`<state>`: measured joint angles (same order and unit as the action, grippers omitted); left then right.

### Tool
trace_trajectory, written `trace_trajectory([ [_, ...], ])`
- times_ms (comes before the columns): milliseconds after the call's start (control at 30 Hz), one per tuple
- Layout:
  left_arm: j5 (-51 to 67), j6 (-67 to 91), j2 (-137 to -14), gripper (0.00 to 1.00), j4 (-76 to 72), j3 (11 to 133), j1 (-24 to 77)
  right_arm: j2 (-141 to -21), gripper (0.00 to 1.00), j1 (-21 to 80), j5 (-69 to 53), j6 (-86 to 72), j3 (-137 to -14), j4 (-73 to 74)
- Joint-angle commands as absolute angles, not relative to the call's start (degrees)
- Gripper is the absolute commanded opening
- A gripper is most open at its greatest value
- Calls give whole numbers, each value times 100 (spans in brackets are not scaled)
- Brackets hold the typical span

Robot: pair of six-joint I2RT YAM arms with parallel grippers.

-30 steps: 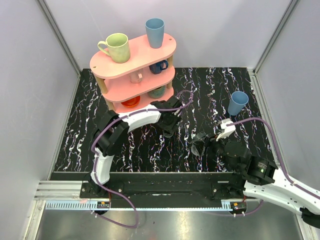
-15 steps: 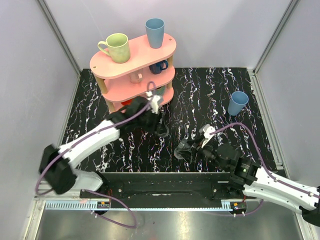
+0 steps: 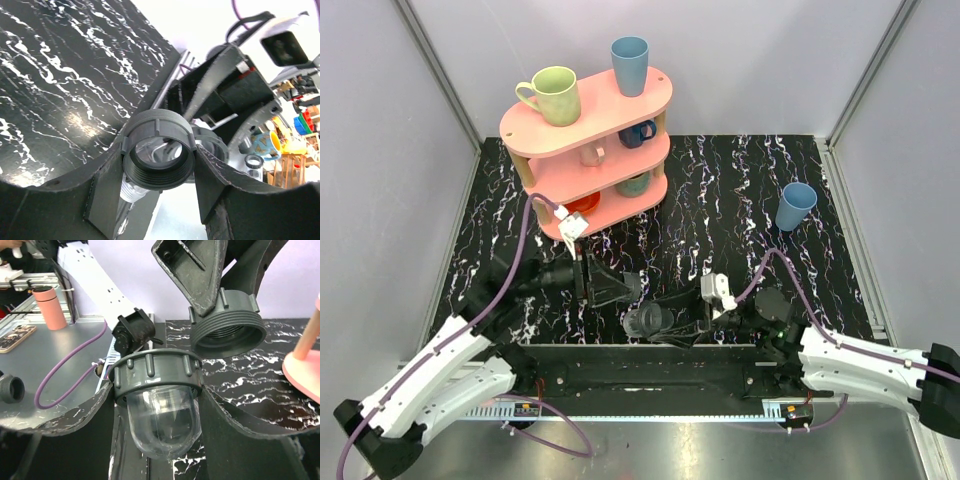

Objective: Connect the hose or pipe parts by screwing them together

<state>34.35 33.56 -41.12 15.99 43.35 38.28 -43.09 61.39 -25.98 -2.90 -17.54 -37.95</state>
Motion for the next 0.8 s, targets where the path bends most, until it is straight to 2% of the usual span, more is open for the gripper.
trace_trajectory([
  [0, 3964, 3568, -3604, 0, 1204, 4193, 3823, -4544, 32, 6144, -3182, -26, -2013, -5044],
  [267, 4070, 3937, -2997, 0, 896, 3692, 3823, -4930, 31, 6144, -1663, -1150, -2057, -5941],
  [500, 3999, 4061, -2918, 0, 843, 3463, 3823, -5028, 28, 6144, -1433, -1661, -1776, -7224],
  [767, 3621, 3955, -2909, 0, 1151, 3586, 3823, -4728, 27, 6144, -1441, -1486, -1898, -6759],
])
